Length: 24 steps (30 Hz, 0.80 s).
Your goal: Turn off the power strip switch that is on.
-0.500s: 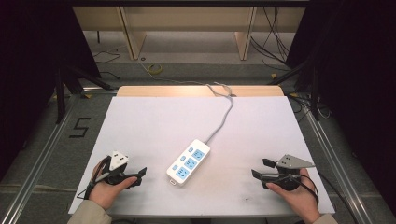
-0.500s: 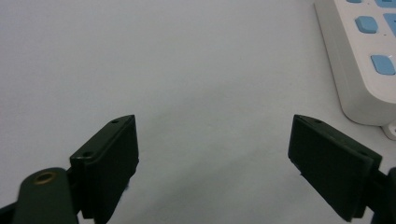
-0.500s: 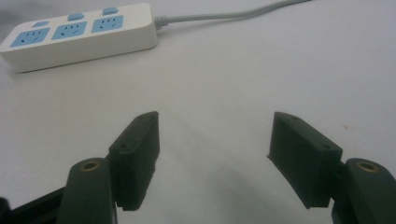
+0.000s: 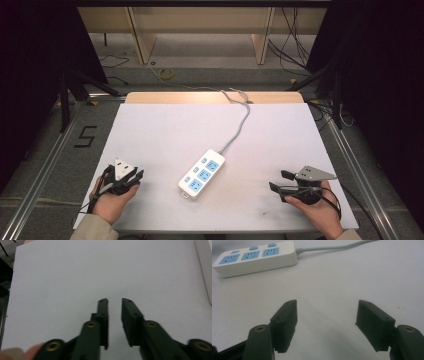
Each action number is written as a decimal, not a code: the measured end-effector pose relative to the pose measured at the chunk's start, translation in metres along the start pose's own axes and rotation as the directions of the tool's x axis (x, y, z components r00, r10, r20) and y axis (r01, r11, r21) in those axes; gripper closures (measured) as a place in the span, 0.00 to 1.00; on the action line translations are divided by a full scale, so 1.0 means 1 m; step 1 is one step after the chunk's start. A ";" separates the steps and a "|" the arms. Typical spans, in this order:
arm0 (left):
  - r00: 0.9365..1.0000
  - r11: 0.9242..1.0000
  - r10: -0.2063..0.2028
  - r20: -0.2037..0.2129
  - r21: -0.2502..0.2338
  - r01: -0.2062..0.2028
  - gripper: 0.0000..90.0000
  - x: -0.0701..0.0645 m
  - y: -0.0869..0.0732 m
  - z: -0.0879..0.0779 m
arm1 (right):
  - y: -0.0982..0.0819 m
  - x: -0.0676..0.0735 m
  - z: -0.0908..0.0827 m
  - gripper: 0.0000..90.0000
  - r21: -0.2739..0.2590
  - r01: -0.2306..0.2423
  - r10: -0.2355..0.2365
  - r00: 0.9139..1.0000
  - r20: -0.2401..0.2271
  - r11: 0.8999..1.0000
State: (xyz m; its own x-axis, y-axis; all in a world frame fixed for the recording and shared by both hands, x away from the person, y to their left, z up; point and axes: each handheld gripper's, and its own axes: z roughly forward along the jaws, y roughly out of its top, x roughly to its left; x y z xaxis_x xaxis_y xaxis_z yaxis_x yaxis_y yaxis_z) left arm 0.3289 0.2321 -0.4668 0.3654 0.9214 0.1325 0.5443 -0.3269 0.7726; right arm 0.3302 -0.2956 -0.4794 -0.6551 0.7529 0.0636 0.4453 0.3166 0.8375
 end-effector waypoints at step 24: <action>0.997 0.999 -0.034 0.070 0.035 0.031 1.00 -0.001 0.009 -0.002 | 0.000 0.001 0.000 0.38 0.003 0.003 -0.003 1.000 0.003 1.000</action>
State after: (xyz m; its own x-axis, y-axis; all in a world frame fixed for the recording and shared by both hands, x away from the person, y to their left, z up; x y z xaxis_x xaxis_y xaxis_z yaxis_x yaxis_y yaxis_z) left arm 0.3320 0.2283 -0.4586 0.3986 0.9150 0.0627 0.5817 -0.3051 0.7540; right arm 0.3301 -0.2950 -0.4796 -0.6545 0.7537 0.0600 0.4456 0.3205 0.8359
